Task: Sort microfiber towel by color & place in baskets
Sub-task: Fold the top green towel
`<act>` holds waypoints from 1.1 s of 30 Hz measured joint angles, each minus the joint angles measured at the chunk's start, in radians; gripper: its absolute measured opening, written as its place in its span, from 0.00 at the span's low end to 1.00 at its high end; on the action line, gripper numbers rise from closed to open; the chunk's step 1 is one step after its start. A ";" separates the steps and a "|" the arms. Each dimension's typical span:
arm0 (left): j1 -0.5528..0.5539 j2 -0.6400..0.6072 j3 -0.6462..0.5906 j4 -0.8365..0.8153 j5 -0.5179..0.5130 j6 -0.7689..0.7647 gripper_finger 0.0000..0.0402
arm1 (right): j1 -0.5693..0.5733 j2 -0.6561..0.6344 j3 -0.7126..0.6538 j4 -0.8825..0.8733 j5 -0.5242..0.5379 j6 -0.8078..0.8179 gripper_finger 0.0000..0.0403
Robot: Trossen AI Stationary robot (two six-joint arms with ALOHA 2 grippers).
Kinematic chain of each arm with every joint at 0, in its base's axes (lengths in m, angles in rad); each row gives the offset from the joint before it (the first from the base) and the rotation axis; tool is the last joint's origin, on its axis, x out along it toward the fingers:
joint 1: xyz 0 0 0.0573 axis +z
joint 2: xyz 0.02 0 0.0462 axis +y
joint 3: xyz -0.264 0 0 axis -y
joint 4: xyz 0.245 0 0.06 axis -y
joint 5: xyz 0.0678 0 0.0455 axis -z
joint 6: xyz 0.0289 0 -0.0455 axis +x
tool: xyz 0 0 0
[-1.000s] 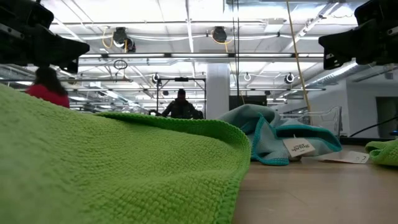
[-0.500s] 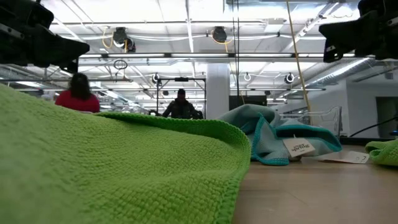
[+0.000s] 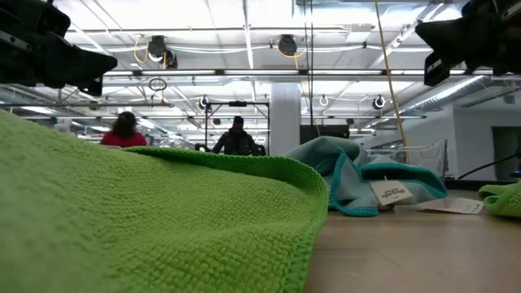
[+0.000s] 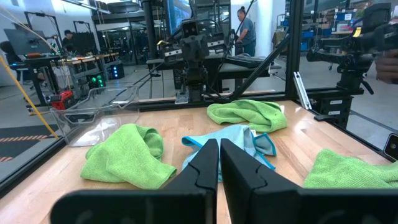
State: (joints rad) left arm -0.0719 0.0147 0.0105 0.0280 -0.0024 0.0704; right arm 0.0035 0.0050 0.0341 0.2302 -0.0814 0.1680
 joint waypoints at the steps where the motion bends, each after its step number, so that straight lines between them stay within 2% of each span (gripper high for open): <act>1: 0.000 0.000 0.000 0.000 0.000 0.000 0.05 | 0.000 0.006 0.012 -0.004 0.001 0.002 0.00; 7: 0.000 0.000 0.000 0.000 0.000 0.000 0.05 | 0.000 0.081 0.137 -0.087 0.002 0.002 0.00; 14: 0.000 0.000 0.000 0.000 0.000 0.000 0.05 | 0.000 0.253 0.345 -0.234 0.006 -0.040 0.00; 25: 0.000 0.000 0.000 0.000 0.000 0.000 0.05 | 0.000 0.524 0.721 -0.538 0.007 -0.048 0.00; 33: 0.000 0.000 0.000 0.007 -0.007 0.000 0.05 | 0.000 0.693 0.948 -0.760 0.007 0.011 0.00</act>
State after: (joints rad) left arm -0.0715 0.0147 0.0109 0.0349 -0.0097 0.0704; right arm 0.0032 0.6976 0.9819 -0.5301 -0.0746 0.1787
